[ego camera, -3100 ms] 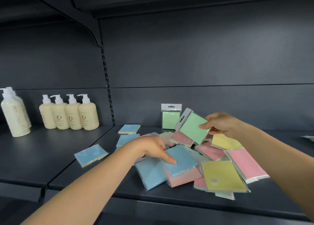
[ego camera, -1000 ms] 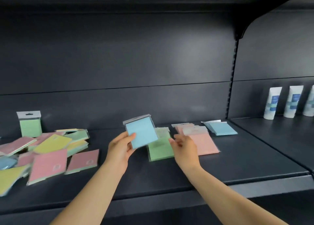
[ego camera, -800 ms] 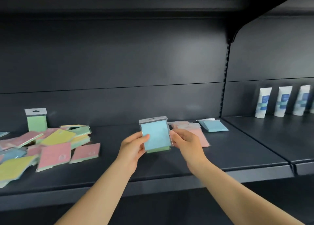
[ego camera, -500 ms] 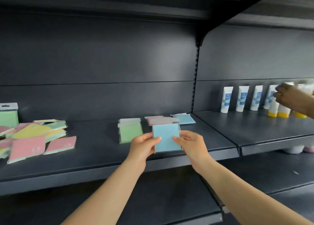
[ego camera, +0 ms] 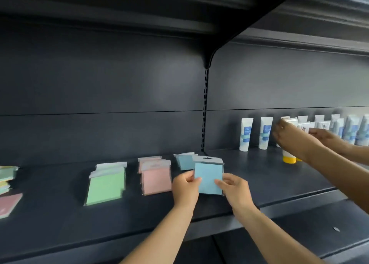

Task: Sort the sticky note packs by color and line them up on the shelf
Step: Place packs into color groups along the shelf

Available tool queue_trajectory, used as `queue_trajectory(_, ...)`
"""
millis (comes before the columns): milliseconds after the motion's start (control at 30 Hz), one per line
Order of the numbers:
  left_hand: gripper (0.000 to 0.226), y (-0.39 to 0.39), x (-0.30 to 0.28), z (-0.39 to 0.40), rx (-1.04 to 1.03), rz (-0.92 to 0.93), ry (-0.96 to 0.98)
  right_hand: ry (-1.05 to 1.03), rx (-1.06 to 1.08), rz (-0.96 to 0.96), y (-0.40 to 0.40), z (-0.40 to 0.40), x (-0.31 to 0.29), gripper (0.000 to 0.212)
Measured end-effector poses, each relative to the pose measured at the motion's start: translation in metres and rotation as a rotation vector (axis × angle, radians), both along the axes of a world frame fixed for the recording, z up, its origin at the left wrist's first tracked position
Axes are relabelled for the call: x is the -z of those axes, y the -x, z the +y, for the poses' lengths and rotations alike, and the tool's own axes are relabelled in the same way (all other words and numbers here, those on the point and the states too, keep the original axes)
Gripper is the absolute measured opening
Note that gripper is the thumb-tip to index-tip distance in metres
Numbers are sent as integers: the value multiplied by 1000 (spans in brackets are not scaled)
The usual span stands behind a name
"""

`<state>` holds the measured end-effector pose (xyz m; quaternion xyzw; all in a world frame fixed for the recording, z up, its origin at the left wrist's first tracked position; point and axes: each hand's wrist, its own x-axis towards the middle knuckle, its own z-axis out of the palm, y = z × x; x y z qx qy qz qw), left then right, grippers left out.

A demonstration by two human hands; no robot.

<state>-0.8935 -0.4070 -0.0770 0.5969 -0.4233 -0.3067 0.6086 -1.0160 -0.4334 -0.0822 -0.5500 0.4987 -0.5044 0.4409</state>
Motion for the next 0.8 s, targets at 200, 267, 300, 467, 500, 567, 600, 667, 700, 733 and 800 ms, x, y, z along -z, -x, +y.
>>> queue_trajectory(200,15,-11,15,-65,-254,-155,-90,-22,-12,78,-34,-72,6,14)
queue_trajectory(267,23,-16,18,-81,-304,-213,-129,-7,-7,114,-44,-87,9,15)
queue_trajectory(300,23,-18,19,-87,-318,-245,-138,-2,0,129,-47,-93,10,15)
queue_trajectory(467,19,-21,19,-97,-343,-354,-192,13,47,244,-55,-106,13,13)
queue_trajectory(500,20,-21,19,-98,-343,-370,-206,19,53,264,-56,-106,13,15)
queue_trajectory(567,22,-21,18,-97,-337,-415,-227,27,69,306,-57,-105,12,17)
queue_trajectory(600,23,-20,18,-97,-332,-443,-238,28,77,326,-57,-105,12,18)
queue_trajectory(667,28,-20,17,-96,-316,-486,-257,21,78,361,-57,-106,12,16)
queue_trajectory(700,30,-19,17,-94,-308,-495,-261,22,76,376,-57,-107,13,14)
queue_trajectory(733,31,-19,16,-93,-297,-501,-267,25,79,390,-57,-107,13,13)
queue_trajectory(800,33,-17,14,-87,-273,-512,-278,30,90,405,-57,-107,14,17)
